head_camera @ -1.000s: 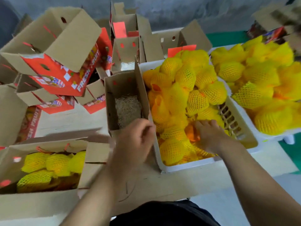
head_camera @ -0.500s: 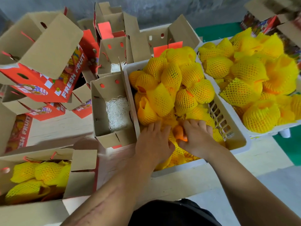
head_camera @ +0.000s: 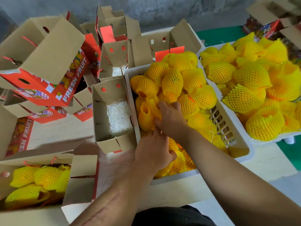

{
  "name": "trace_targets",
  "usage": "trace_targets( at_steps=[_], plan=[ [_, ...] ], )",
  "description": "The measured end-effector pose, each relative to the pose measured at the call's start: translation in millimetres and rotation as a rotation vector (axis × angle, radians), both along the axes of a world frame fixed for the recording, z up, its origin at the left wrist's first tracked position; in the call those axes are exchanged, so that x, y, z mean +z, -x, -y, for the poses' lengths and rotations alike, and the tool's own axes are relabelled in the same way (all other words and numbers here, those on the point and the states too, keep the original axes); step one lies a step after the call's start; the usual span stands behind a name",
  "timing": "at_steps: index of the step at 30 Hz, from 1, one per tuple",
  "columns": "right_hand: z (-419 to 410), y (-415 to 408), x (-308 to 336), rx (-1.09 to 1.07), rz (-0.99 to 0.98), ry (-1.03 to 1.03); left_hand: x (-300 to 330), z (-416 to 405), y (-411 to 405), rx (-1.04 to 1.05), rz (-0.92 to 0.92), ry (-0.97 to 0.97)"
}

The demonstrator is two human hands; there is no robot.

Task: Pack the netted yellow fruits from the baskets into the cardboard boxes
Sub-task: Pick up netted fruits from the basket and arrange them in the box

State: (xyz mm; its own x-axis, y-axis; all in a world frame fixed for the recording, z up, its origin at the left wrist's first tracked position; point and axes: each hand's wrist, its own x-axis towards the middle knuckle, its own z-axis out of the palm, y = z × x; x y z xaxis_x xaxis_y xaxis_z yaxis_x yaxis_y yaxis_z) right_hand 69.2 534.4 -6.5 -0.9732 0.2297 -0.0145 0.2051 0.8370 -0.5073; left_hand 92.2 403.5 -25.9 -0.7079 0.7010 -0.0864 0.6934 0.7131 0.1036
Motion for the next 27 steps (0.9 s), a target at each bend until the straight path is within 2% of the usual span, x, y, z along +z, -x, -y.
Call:
trace_targets(
  at_steps=[3,6,11,13,16,18,20,23,27],
  plan=[
    [3,-5,-6,-0.048,-0.049,0.214,-2,0,1,-0.017,0.008,0.003],
    [2,-12,-6,-0.162,-0.073,0.239,0,0,1,-0.024,0.021,-0.024],
    [-19,-39,4,-0.369,-0.273,0.496,-3,3,-1,-0.014,-0.042,-0.171],
    [-30,-57,8,-0.41,-0.248,0.644,-2,3,-1,0.012,-0.037,-0.264],
    [-30,-78,13,-0.349,-0.065,0.945,1,5,3,0.073,0.086,-0.443],
    [-26,-86,12,-0.267,0.02,0.966,3,10,5,0.1,0.186,-0.574],
    [-26,-90,11,-0.255,0.004,0.944,6,13,5,0.114,0.222,-0.643],
    [-34,-94,13,-0.269,-0.054,1.035,9,13,4,0.097,0.244,-0.595],
    [-35,-92,12,-0.278,-0.096,1.103,12,17,6,0.115,0.373,-0.603]
  ],
)
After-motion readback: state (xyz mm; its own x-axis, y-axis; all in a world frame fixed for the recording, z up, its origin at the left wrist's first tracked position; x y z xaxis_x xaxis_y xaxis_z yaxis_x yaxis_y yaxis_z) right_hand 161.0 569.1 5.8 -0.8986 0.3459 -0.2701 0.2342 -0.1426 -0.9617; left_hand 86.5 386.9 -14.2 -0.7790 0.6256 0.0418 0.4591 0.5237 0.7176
